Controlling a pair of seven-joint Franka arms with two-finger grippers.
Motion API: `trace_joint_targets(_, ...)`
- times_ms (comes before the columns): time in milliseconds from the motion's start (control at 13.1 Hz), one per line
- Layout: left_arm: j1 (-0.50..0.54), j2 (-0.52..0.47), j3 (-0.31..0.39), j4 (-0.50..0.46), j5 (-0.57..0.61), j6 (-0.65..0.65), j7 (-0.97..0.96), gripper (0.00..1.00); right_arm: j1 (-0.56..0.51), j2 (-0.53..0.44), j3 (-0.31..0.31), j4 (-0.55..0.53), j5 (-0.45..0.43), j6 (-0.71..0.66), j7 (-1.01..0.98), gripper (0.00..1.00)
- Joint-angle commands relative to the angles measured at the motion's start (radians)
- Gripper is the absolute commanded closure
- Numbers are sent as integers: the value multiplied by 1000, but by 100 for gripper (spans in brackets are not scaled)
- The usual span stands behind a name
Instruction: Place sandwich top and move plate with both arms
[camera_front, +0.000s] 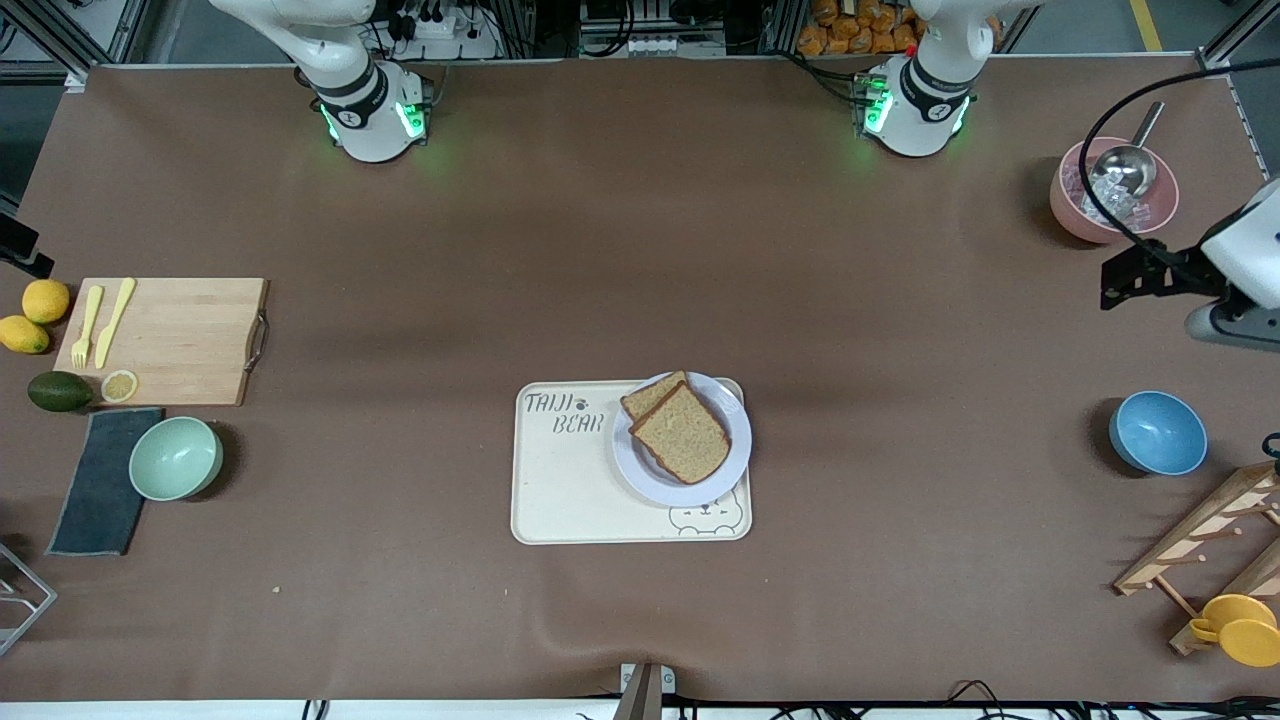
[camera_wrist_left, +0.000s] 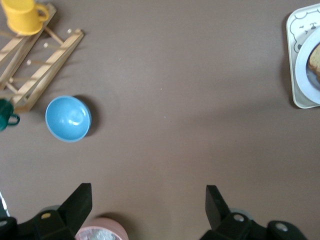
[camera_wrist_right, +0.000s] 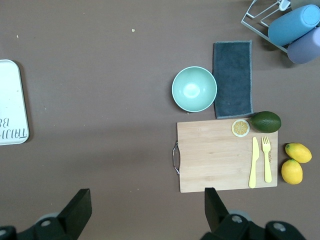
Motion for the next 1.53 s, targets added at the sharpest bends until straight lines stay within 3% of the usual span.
trace_joint_targets(0,-1,-50,-15,-15,16,-51,-77,0,-5,7,6,15,4,-12,-5,0)
trace_joint_targets(153,-18,-72,0,-37,-8,-53,-79,0,-4,7,6,15,4,-12,-5,0)
trace_joint_targets(229,-68,-95,43,-60,-39,-50,-85,0,-1,8,8,10,4,-13,-5,0)
trace_joint_targets(534,-333,-142,319,-113,-65,-36,-103,0,12,8,8,9,4,-29,-4,0)
trace_joint_targets(687,-418,-173,397,-158,-68,-34,-106,0,12,8,8,9,6,-30,-4,0)
trace_joint_targets(993,-415,-176,404,-173,-111,-30,-154,0,15,8,8,7,4,-41,-2,0)
trace_joint_targets(1222,-417,-245,401,-274,-110,34,-156,0,16,8,8,7,6,-68,-1,0)
trace_joint_targets(1451,-411,-248,396,-284,-111,35,-160,0,19,11,8,7,10,-90,1,0)
